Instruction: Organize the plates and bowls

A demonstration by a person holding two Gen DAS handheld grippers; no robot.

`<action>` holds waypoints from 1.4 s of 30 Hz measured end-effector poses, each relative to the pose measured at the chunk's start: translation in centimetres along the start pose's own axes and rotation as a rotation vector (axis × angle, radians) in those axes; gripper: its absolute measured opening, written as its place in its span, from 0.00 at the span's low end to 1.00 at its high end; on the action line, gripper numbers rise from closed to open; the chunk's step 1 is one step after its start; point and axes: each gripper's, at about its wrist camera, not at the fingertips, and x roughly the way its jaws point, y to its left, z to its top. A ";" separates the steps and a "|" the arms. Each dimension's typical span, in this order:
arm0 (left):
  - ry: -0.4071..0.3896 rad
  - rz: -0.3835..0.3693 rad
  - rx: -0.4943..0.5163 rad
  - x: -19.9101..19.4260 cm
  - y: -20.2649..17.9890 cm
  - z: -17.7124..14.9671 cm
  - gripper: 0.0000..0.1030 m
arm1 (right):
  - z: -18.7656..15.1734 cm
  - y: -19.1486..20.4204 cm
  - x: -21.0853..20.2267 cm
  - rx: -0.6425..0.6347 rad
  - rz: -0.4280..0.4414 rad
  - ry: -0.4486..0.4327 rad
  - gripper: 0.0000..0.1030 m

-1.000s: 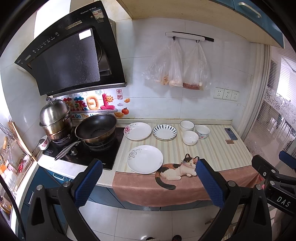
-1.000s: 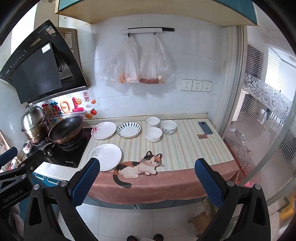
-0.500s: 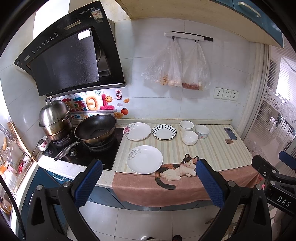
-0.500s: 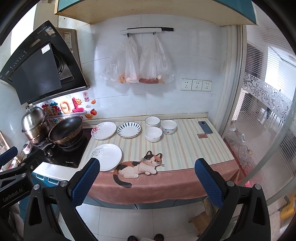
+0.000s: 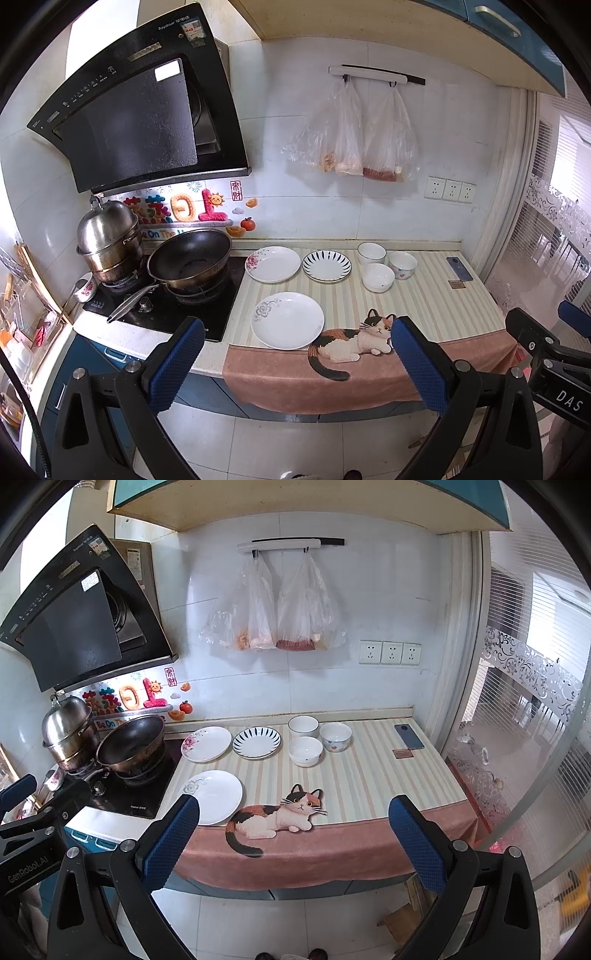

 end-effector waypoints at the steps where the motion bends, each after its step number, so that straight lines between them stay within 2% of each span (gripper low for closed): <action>1: 0.000 -0.001 0.000 0.0 0.0 0.0 1.00 | 0.0 0.0 0.0 0.001 0.000 -0.001 1.00; 28: -0.011 0.000 -0.005 0.0 0.5 0.7 1.00 | 0.7 0.7 0.2 0.002 0.003 -0.003 1.00; 38: -0.009 -0.008 -0.007 0.7 1.4 1.2 1.00 | 1.3 1.8 1.3 0.011 0.003 -0.005 1.00; 42: 0.011 -0.019 -0.012 2.3 2.1 1.3 1.00 | 0.9 2.2 1.8 0.018 0.008 0.005 1.00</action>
